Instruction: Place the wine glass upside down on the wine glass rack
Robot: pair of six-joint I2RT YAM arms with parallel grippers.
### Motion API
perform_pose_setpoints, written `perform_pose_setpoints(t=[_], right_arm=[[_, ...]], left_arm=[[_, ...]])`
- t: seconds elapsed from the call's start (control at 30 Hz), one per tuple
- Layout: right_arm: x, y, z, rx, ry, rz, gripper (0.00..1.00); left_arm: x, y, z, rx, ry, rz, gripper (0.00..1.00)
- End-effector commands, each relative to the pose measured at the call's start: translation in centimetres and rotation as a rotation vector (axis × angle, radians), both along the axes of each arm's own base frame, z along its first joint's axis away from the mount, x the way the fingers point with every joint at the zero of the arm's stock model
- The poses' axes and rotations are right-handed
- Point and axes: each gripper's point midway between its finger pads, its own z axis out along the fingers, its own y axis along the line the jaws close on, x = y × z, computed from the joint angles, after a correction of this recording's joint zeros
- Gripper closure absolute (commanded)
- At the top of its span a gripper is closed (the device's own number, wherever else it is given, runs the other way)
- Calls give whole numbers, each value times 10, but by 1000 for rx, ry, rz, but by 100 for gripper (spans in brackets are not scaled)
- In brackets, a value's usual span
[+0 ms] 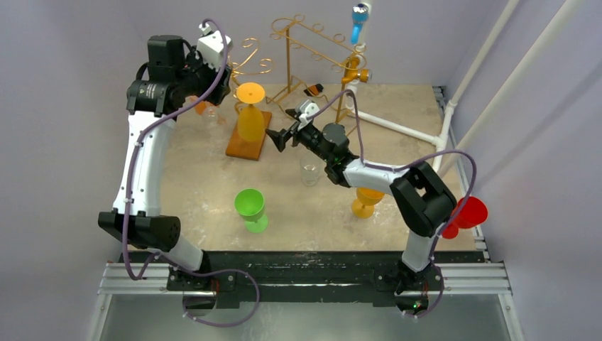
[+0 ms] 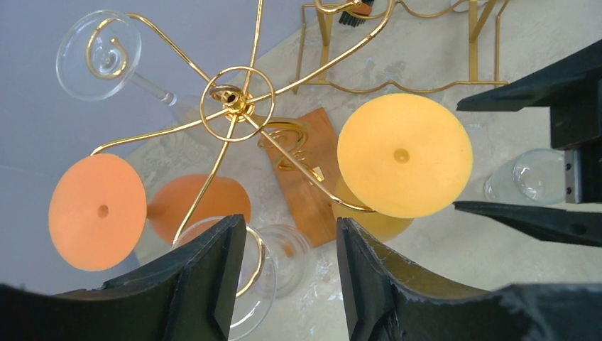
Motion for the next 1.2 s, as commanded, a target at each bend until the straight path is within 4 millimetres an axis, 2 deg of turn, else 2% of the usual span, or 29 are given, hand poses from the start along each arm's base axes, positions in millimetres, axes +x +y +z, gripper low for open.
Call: perform_pose_setpoints(t=[0.0, 0.13, 0.2, 0.37, 0.57, 0.7, 0.9, 1.07, 1.17], right_arm=[[4, -19, 52, 16, 13, -68, 6], [18, -29, 79, 35, 103, -145, 17], [28, -31, 86, 20, 156, -189, 21], [50, -39, 116, 41, 179, -296, 22], [70, -43, 138, 52, 179, -366, 22], [84, -39, 143, 37, 199, -380, 22], [92, -36, 147, 65, 208, -379, 21], [91, -37, 155, 102, 198, -369, 21], [93, -37, 159, 111, 195, -365, 21]], left_arm=[[-22, 0, 36, 32, -100, -48, 48], [-24, 1, 38, 34, -116, -44, 56], [-24, -2, 37, 5, -102, -38, 60], [-15, 6, 31, 2, -115, 28, 61], [2, 13, 17, 84, -133, 32, 60], [19, 8, 15, 98, -145, 22, 60], [35, -5, 12, 114, -121, 1, 58], [48, -3, 5, 147, -106, 24, 57], [54, 2, 0, 184, -91, 49, 61]])
